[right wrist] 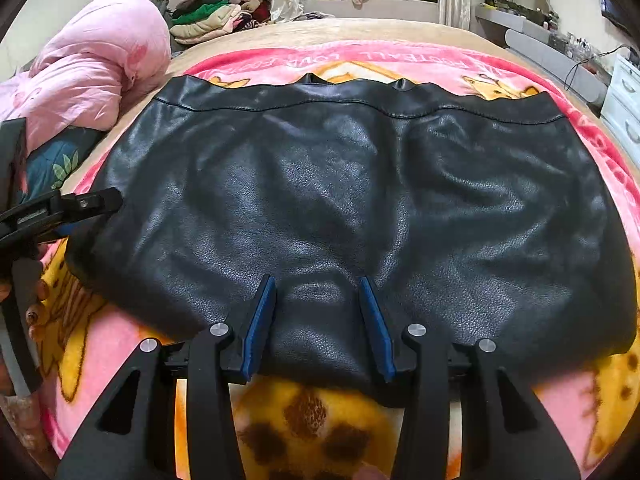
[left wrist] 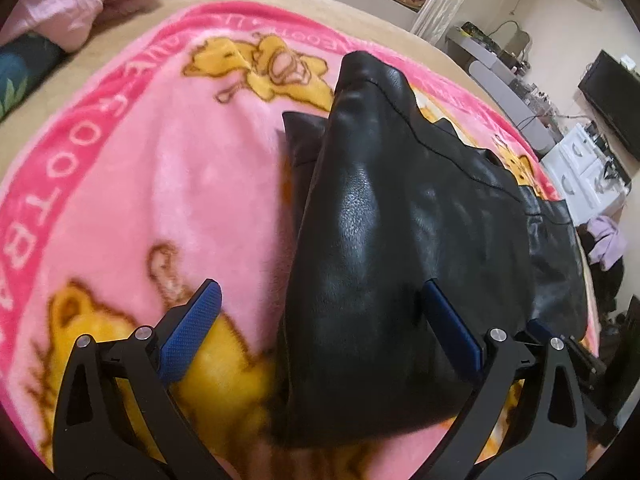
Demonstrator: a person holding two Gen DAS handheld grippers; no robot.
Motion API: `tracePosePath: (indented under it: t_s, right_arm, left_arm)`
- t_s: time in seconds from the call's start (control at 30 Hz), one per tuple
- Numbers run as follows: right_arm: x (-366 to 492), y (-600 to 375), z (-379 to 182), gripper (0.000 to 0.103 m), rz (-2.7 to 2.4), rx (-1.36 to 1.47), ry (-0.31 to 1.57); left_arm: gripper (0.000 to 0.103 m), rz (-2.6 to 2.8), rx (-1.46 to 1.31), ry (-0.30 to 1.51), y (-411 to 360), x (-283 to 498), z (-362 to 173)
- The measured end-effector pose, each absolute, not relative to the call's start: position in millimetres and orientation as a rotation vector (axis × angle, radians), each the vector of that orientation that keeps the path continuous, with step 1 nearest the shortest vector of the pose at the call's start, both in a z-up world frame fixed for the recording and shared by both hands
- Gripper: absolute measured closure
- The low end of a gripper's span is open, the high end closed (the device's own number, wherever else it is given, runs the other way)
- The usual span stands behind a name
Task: Fold large clothes
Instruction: 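Press the folded jacket flat with both open tools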
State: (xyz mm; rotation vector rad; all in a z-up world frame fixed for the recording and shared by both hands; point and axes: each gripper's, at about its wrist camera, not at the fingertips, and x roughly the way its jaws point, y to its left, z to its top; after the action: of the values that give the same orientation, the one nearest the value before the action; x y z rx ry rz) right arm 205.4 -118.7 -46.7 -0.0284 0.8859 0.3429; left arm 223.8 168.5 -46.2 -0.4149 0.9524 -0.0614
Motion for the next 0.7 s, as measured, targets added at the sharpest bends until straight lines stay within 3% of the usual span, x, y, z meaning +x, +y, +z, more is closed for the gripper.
tracePosePath:
  t_s: [0.33,0.7]
  right_arm:
    - [252.1,-117.8,-3.0,0.067,0.369,0.024,0.856]
    - [358.8,-100.9,-15.0,0.075,0.263,0.007,0.948]
  left_arm:
    - [0.009,-0.103,-0.48,0.971,169.3,237.4,-54.0]
    - [0.009,-0.108,-0.463,0.971,168.1,248.8,-54.0]
